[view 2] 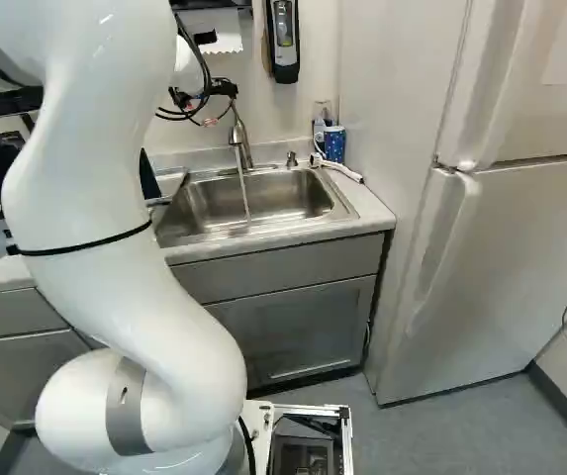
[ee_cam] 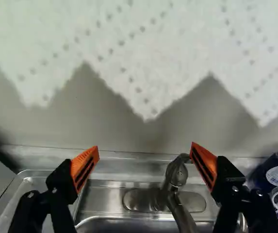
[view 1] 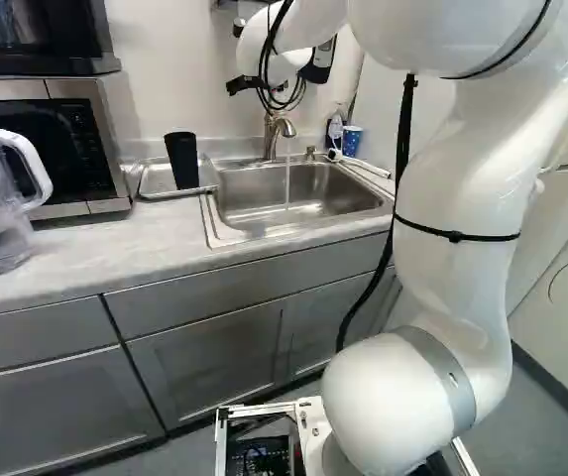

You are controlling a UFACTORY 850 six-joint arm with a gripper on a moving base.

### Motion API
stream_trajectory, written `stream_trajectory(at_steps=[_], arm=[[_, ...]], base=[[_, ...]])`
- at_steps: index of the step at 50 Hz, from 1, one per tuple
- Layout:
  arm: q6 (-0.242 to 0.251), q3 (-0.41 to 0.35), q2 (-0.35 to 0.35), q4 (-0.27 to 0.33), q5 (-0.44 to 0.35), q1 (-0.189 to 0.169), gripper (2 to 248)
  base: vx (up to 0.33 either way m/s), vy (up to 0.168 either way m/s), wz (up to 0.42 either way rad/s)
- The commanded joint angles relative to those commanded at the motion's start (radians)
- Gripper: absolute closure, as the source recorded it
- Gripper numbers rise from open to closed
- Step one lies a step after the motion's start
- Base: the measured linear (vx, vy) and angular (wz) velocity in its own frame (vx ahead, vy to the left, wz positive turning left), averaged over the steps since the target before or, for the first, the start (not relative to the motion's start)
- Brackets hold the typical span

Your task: Rinse the cup and place it in the tray

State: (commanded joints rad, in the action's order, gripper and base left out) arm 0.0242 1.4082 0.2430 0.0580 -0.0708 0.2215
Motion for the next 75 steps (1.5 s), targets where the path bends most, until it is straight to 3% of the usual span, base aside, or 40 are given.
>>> stream_trajectory(at_steps=[50,61,75], arm=[[0.000,-0.033,-0.029,0.000,0.115,0.010,3],[0.000,-0.033,-0.029,0.000,0.108,0.010,3],[0.000,-0.070,-0.063,0.000,0.012,0.025,3]], base=[[0.000,0.000,0.000],[0.000,0.000,0.000],[0.000,0.000,0.000]])
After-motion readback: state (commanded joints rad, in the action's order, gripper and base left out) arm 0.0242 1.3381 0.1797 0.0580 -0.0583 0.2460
